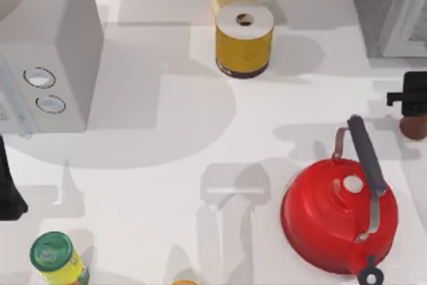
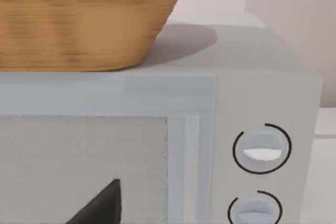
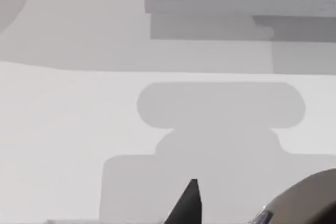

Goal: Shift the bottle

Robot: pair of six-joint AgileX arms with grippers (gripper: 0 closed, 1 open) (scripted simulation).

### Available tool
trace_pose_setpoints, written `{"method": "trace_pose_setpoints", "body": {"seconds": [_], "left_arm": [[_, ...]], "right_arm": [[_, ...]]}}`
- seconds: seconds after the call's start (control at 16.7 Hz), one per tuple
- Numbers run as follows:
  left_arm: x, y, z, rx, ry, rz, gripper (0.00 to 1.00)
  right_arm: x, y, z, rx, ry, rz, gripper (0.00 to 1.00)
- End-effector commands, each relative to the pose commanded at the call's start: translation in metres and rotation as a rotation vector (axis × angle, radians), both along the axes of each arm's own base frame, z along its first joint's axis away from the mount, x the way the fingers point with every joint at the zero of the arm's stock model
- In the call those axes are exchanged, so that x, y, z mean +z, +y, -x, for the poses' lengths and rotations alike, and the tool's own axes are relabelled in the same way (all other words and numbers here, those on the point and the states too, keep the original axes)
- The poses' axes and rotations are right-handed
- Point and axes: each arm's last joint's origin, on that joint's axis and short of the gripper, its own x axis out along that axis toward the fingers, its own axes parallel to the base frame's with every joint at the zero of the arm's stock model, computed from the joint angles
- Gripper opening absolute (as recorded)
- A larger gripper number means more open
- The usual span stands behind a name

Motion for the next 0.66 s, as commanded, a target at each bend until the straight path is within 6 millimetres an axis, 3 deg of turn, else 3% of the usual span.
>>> {"method": "trace_pose_setpoints", "body": {"seconds": [0.3,0.66], "left_arm": [[0.0,0.0,0.0,0.0,0.0,0.0,1.0],[0.0,0.0,0.0,0.0,0.0,0.0,1.0]], "right_arm": [[0.0,0.0,0.0,0.0,0.0,0.0,0.98],[0.0,0.0,0.0,0.0,0.0,0.0,1.0]]}}
